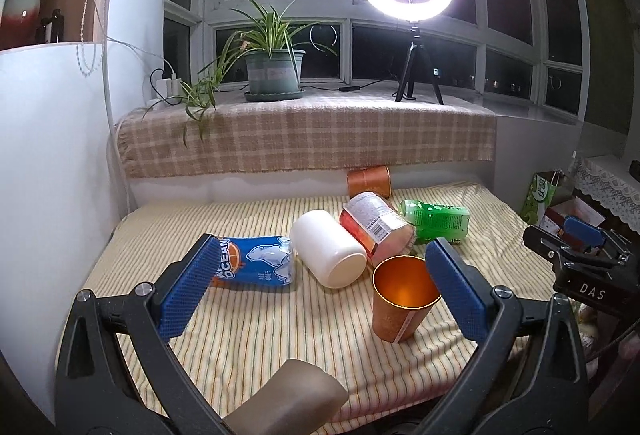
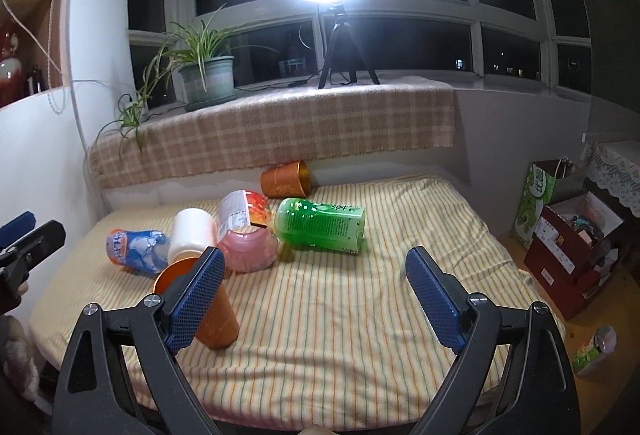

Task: Flip cup upright

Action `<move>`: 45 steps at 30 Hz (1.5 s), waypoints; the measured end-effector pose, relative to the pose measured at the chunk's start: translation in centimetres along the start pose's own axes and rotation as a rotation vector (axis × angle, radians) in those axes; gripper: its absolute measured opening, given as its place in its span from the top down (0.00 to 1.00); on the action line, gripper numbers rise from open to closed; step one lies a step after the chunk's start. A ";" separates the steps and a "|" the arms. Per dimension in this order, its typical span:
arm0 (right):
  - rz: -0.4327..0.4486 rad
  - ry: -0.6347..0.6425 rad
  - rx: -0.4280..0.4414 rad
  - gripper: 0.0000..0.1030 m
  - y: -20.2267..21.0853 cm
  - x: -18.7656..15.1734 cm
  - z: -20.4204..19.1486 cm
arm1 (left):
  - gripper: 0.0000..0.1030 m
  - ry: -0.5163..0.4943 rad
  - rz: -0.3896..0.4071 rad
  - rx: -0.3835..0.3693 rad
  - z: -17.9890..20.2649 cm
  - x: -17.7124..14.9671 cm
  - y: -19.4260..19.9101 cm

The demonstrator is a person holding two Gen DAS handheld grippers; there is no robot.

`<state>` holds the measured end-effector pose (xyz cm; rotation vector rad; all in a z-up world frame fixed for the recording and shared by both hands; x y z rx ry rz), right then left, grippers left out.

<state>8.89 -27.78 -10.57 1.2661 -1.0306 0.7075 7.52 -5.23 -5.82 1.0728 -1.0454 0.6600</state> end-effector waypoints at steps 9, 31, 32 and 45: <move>0.017 0.021 -0.010 0.11 0.4 0.1 -0.2 | 0.00 0.005 -0.004 0.015 -0.1 0.0 0.5; 0.000 0.021 -0.005 0.11 -0.1 -0.1 -0.2 | 0.00 -0.004 0.000 0.022 0.0 0.0 0.2; -0.002 0.019 -0.005 0.11 -0.2 -0.1 -0.1 | 0.00 -0.005 0.000 0.022 0.0 0.0 0.2; -0.025 0.015 -0.009 0.11 -0.9 -0.7 0.1 | 0.00 -0.030 -0.005 0.031 0.0 0.0 -0.3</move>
Point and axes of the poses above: each gripper's, at about its wrist camera, not at the fingertips, and y roughly against the way its jaws point, z to its right, x to its top, the point moved 10 cm from there along -y, roughly the way its jaws point, and after that the axes turned 14 degrees about -x, right-handed, at the moved point
